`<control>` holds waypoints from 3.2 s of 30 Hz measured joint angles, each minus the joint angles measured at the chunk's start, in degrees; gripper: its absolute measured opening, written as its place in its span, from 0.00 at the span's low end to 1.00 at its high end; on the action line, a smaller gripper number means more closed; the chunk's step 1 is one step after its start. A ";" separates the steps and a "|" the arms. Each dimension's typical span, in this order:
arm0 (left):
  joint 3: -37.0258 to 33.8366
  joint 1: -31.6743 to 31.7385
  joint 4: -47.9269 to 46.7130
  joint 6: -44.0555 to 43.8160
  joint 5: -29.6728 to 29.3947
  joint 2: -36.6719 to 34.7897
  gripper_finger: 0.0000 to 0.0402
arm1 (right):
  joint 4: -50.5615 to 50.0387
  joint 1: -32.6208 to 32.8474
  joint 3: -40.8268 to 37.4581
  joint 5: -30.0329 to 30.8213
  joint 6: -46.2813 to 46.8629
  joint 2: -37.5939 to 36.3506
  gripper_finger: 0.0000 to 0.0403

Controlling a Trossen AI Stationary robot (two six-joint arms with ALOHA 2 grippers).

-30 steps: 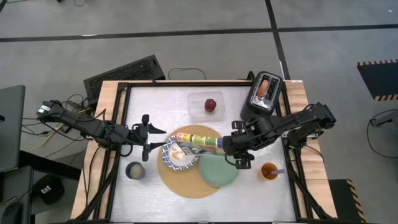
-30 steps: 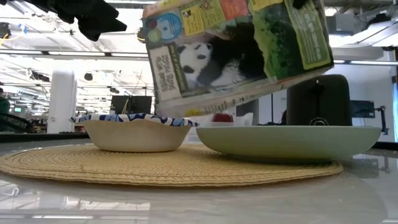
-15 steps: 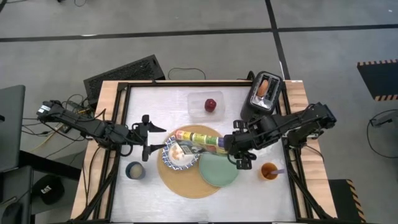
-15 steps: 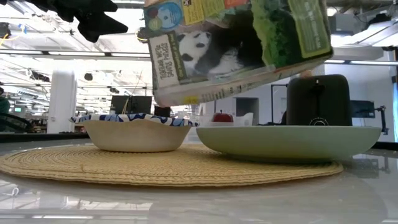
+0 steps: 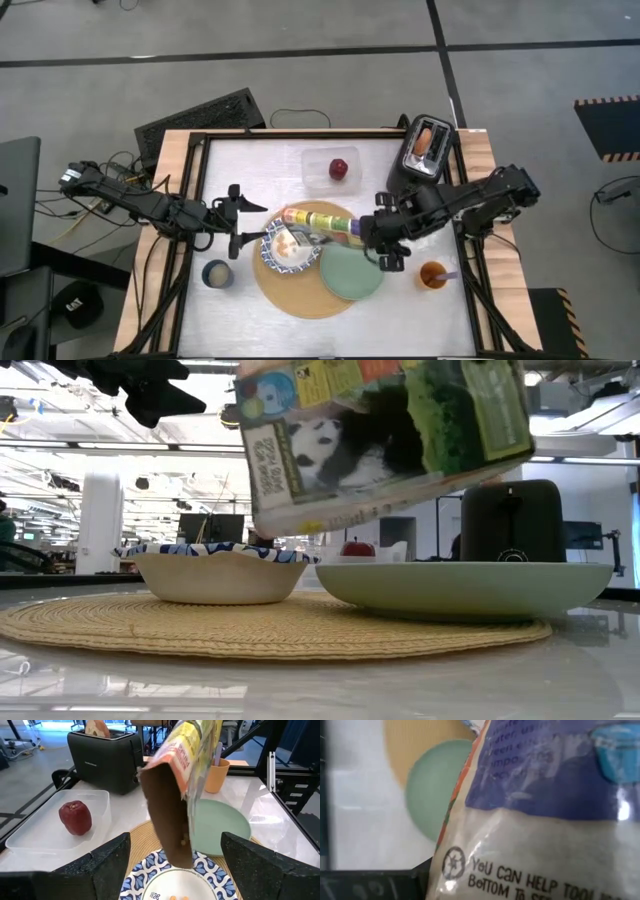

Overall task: Arrange a breakfast setting
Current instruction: Pour the cereal into the white patterned bowl

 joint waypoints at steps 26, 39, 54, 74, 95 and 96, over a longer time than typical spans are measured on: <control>0.00 0.00 -0.02 -0.02 -0.04 0.00 0.74 | -0.88 0.85 0.01 0.19 2.51 0.04 0.47; 0.00 -0.02 0.00 0.00 0.00 0.00 0.74 | -0.75 0.83 0.01 0.75 2.57 0.01 0.46; 0.00 -0.01 0.00 -0.07 0.15 0.00 0.74 | 0.59 -3.17 0.45 -2.83 0.85 0.01 0.46; -0.02 -0.01 -1.92 -0.87 0.33 0.00 0.74 | 1.19 -5.70 0.38 -7.39 -1.44 -0.73 0.46; -0.02 -0.02 -1.92 -0.85 0.28 0.00 0.74 | 1.82 -5.54 0.43 -6.04 -0.61 -0.83 0.46; -0.02 -0.01 -1.92 -0.85 0.27 -0.01 0.74 | 2.28 -5.35 0.43 -7.00 -1.33 -0.83 0.46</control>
